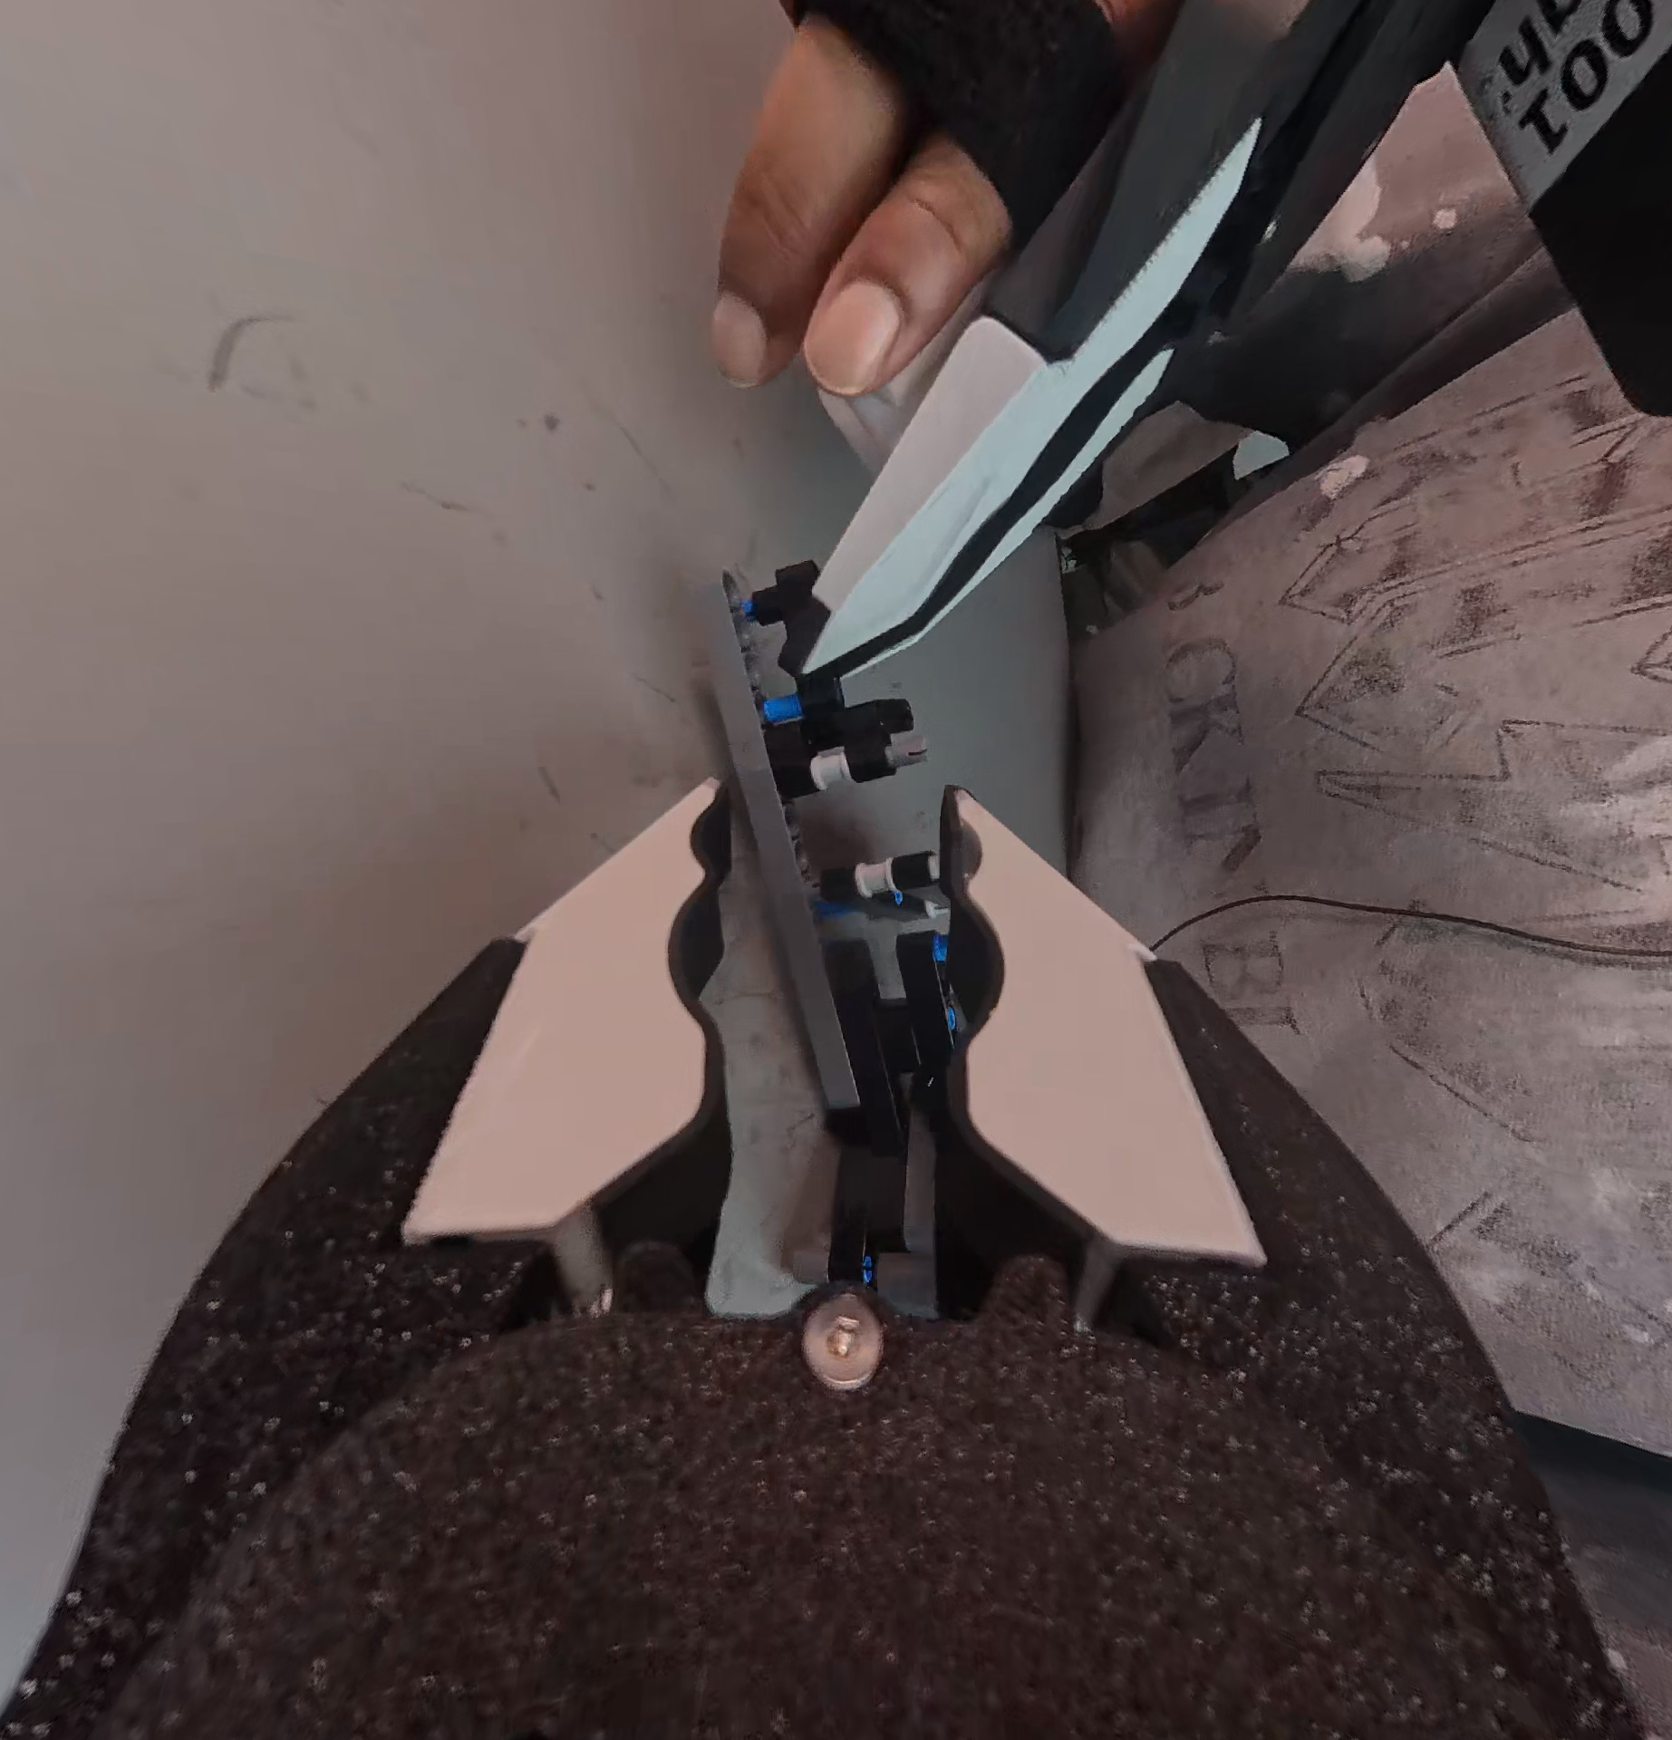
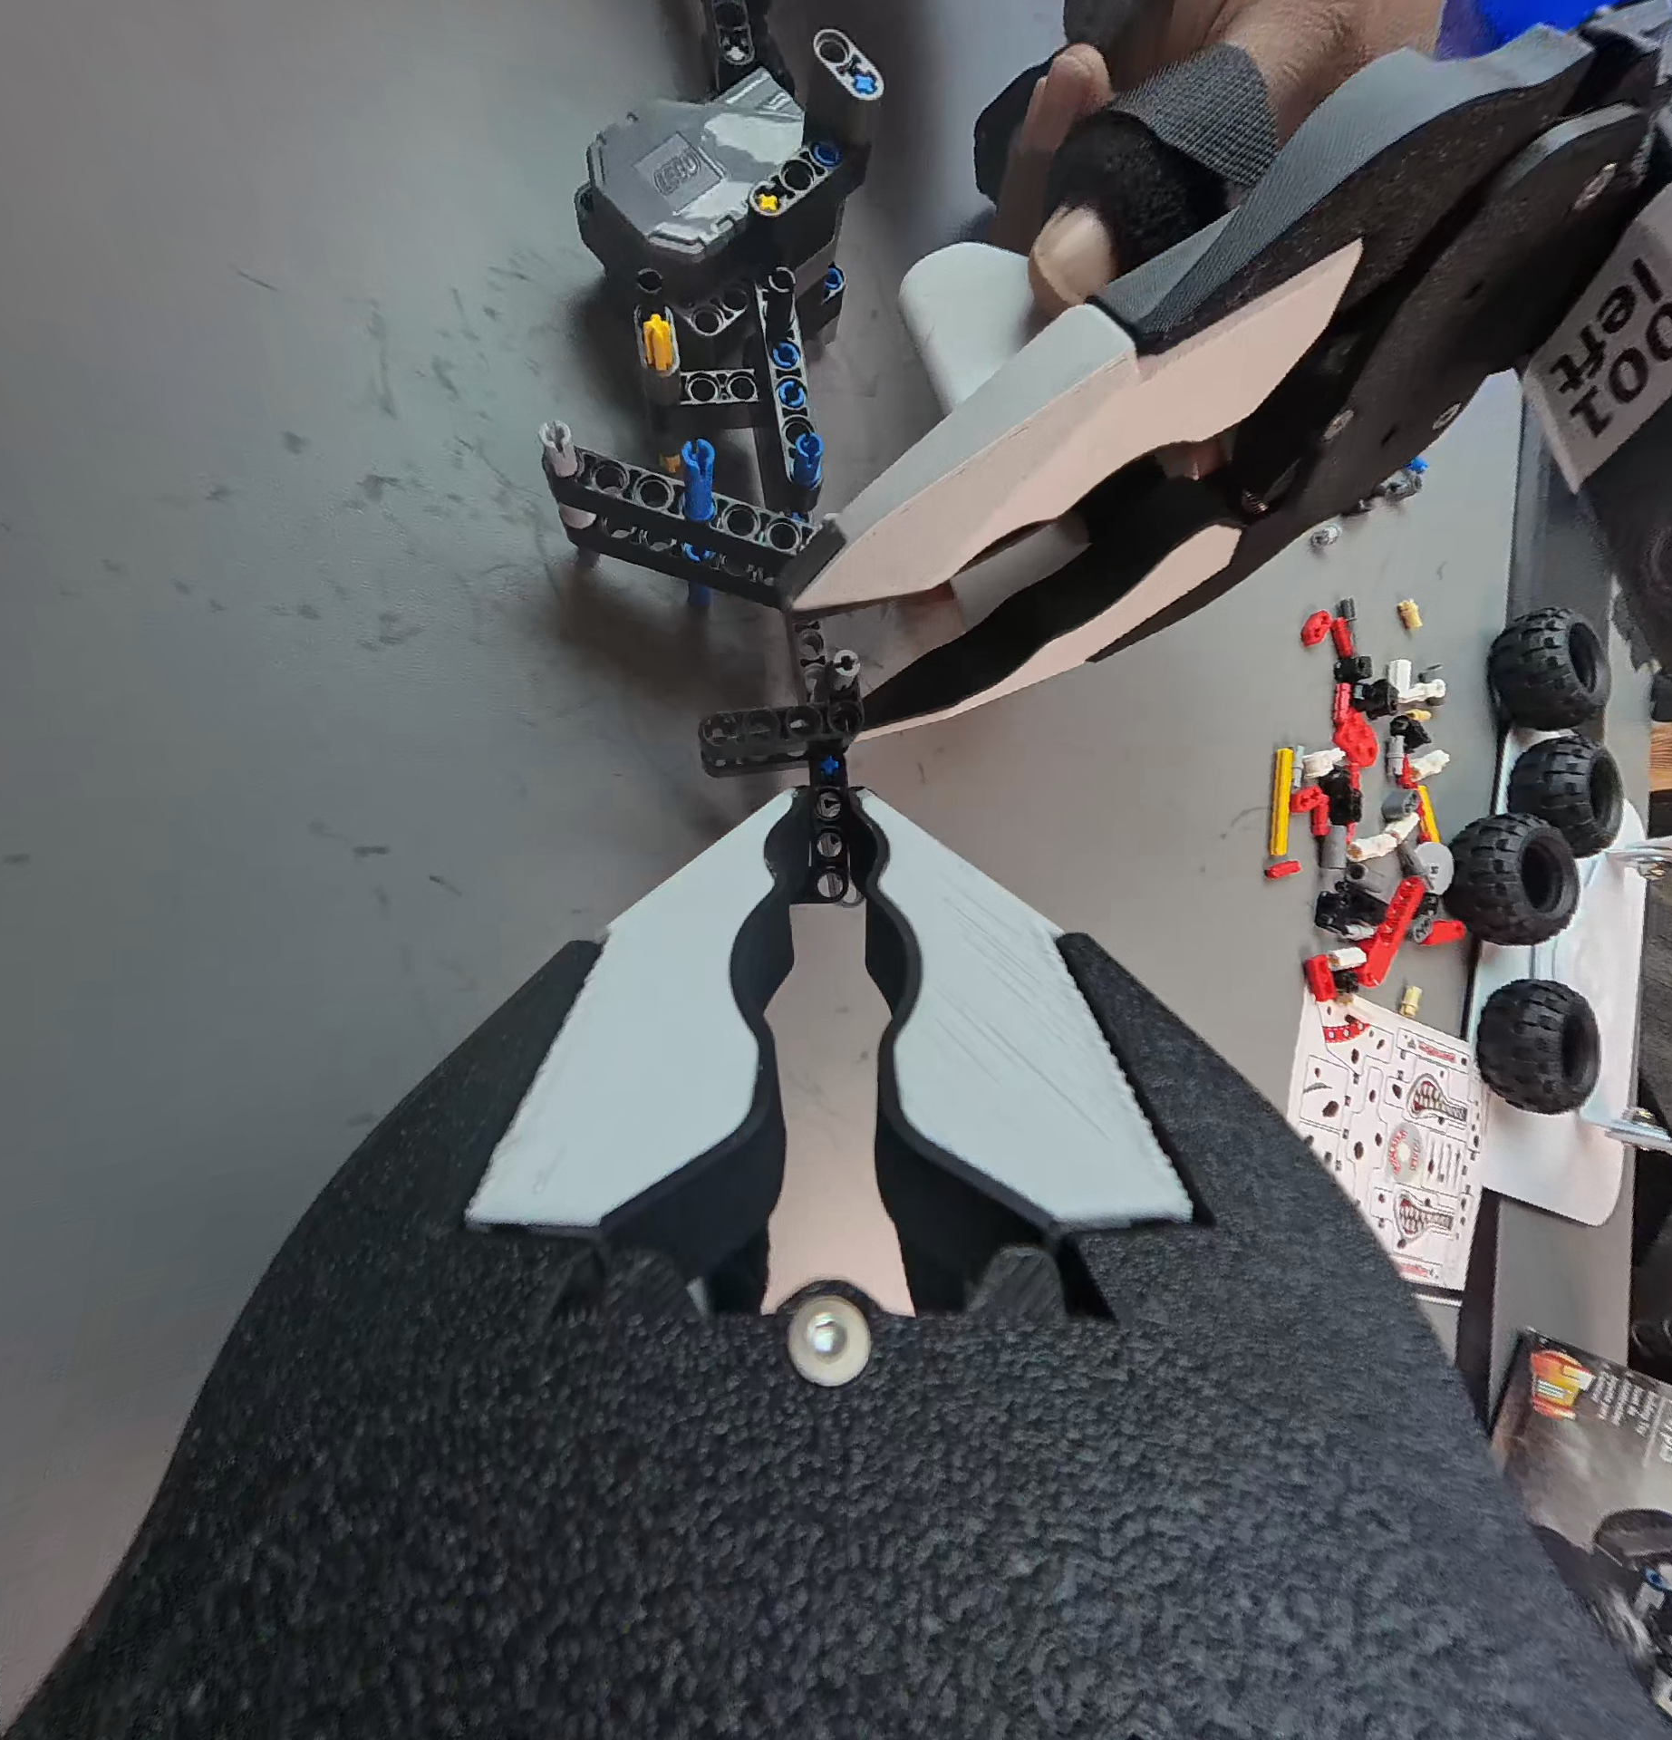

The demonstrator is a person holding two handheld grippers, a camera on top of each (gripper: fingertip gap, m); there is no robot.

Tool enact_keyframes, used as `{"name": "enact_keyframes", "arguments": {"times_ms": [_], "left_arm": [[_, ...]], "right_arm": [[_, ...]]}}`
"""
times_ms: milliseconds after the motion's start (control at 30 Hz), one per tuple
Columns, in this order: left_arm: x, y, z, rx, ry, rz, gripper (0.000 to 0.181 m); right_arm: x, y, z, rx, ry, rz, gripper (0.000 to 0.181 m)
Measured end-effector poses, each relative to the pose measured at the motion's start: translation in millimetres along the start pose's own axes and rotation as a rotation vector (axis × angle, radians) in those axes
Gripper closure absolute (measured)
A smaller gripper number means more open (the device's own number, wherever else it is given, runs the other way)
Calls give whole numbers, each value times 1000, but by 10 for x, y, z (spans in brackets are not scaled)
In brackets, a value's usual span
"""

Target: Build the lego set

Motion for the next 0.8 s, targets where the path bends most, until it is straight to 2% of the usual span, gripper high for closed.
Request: {"name": "enact_keyframes", "arguments": {"times_ms": [100, 333, 567, 800], "left_arm": [[-47, 0, -9, 25, 7, -28, 139], [-149, 21, -31, -31, -93, -115, 151], [-178, 26, -52, -152, -195, -155, 160], [-164, 32, -44, -216, -243, -145, 158]], "right_arm": [[1, 12, -11, -8, -18, -9, 174], [-19, 57, -59, -64, -87, -50, 174], [-75, 59, 11, -238, -269, -133, 174], [-103, 57, 50, -274, -378, -165, 174]]}}
Point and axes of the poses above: each gripper's, where its closed fingertips meet, x back along the fingers, y out of its underside, z = x × y across the jaws, the point moved 4 cm from there along x, back along the fingers, and after that the axes turned 6 degrees about z, right-handed, at the moved point
